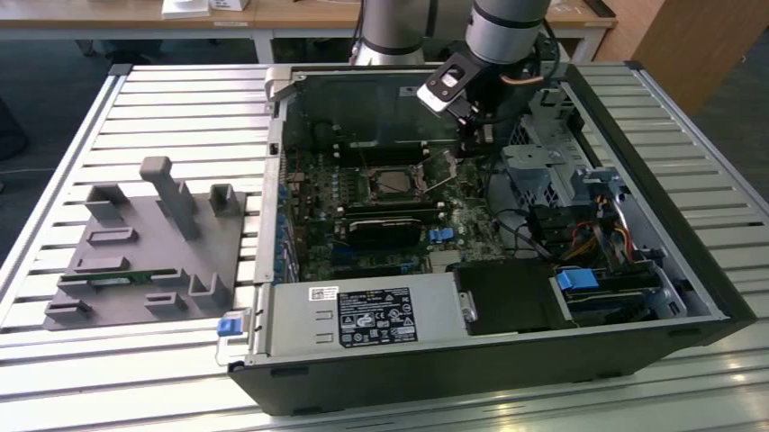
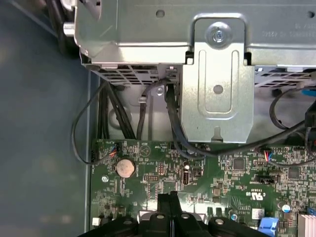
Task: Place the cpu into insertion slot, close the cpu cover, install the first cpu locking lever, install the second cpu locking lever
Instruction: 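Close the cpu cover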
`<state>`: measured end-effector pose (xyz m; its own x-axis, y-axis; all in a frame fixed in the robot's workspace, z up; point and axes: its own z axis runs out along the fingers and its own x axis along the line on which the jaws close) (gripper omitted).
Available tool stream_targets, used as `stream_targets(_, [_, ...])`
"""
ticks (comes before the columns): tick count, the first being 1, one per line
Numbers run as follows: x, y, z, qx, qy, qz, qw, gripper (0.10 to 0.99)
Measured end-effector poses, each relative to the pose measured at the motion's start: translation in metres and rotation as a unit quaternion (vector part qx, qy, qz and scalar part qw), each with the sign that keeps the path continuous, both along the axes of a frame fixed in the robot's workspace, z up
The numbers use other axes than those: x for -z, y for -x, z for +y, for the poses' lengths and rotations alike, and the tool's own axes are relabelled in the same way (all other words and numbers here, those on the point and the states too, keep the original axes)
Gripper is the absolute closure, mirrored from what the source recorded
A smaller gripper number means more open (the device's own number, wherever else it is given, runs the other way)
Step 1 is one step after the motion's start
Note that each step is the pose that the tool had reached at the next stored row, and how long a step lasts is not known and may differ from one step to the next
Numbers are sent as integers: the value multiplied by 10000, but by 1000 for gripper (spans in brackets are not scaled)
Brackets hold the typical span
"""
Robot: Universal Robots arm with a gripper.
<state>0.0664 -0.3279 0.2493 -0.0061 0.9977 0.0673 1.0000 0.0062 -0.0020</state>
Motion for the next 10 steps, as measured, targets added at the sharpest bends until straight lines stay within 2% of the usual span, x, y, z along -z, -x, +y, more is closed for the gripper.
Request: stream_targets(10, [15, -60, 3, 0, 2, 0, 10000, 980])
